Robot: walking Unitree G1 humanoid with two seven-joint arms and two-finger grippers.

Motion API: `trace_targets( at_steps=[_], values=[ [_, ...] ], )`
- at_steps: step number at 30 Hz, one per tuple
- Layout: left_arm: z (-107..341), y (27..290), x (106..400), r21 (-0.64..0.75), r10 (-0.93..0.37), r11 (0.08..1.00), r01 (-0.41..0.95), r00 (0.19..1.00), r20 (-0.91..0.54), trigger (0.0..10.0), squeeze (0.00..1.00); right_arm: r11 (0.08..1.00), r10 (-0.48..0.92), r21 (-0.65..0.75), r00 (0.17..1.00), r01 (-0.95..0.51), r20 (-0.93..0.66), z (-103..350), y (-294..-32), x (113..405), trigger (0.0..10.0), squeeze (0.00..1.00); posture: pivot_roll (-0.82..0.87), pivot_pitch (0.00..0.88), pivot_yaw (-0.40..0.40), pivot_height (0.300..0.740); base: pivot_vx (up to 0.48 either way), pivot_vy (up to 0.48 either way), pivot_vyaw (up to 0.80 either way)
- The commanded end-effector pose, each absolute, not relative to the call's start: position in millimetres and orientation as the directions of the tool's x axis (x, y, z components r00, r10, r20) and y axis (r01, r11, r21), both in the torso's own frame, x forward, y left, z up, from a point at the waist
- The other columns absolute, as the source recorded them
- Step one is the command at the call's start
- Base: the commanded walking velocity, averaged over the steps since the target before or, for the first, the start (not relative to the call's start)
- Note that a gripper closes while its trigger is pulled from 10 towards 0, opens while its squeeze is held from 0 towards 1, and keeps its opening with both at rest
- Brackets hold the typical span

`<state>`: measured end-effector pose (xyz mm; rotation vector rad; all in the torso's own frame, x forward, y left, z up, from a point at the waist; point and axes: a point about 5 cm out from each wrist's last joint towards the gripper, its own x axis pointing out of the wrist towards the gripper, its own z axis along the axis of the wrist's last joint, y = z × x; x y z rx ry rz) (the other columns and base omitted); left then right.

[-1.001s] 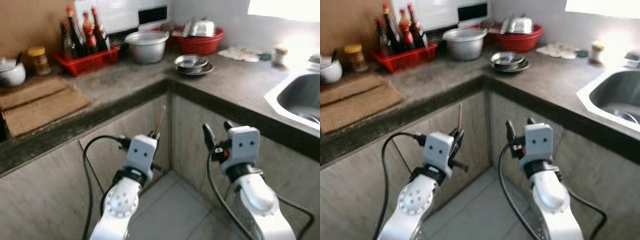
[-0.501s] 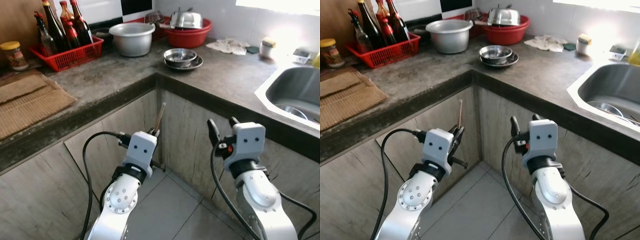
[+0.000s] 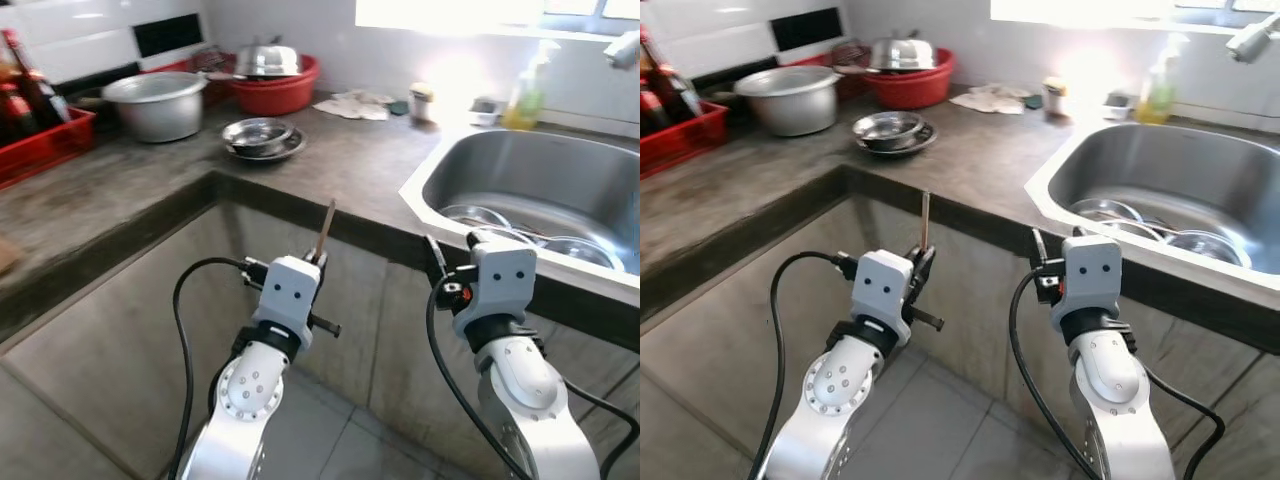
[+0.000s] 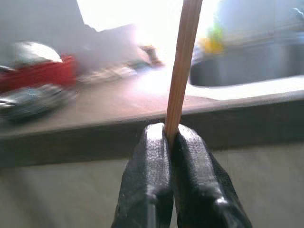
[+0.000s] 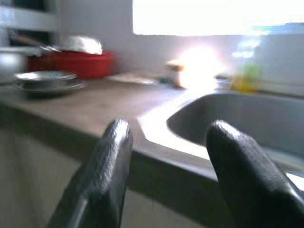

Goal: Kitchen organization

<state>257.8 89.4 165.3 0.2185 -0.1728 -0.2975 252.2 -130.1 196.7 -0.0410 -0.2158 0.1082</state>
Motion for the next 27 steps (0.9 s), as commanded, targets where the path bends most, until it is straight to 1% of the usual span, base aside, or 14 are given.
trace_targets(
  at_steps=[1, 12, 16, 27],
  values=[
    [172.4, 79.7, 255.6, 0.232, -0.343, 0.925, 0.302, 0.925, 0.161, 10.0, 0.0, 0.996, 0.079, -0.059, 0.974, -0.068, 0.211, 197.1, -138.6, 250.7, 10.0, 0.0, 0.02, 0.044, -0.006, 0.74, 0.0, 0.0, -0.8],
    [182.5, 83.2, 261.8, 0.179, -0.302, 0.947, 0.268, 0.932, 0.202, 10.0, 0.0, 0.995, 0.083, -0.074, 0.96, -0.065, 0.269, 211.4, -139.7, 256.9, 10.0, 0.0, 0.02, 0.033, -0.009, 0.74, 0.0, 0.0, -0.79],
    [185.1, 84.6, 264.8, 0.184, -0.301, 0.947, 0.264, 0.93, 0.21, 10.0, 0.0, 0.994, 0.087, -0.083, 0.954, -0.066, 0.286, 216.6, -140.8, 259.8, 10.0, 0.0, 0.02, 0.029, -0.009, 0.74, 0.0, 0.0, 0.0],
    [197.2, 89.2, 273.3, 0.195, -0.293, 0.949, 0.248, 0.922, 0.252, 10.0, 0.0, 0.994, 0.075, -0.103, 0.936, -0.041, 0.344, 234.9, -148.4, 270.5, 10.0, 0.0, 0.02, 0.017, -0.009, 0.74, 0.314, 0.0, 0.0]
  ],
)
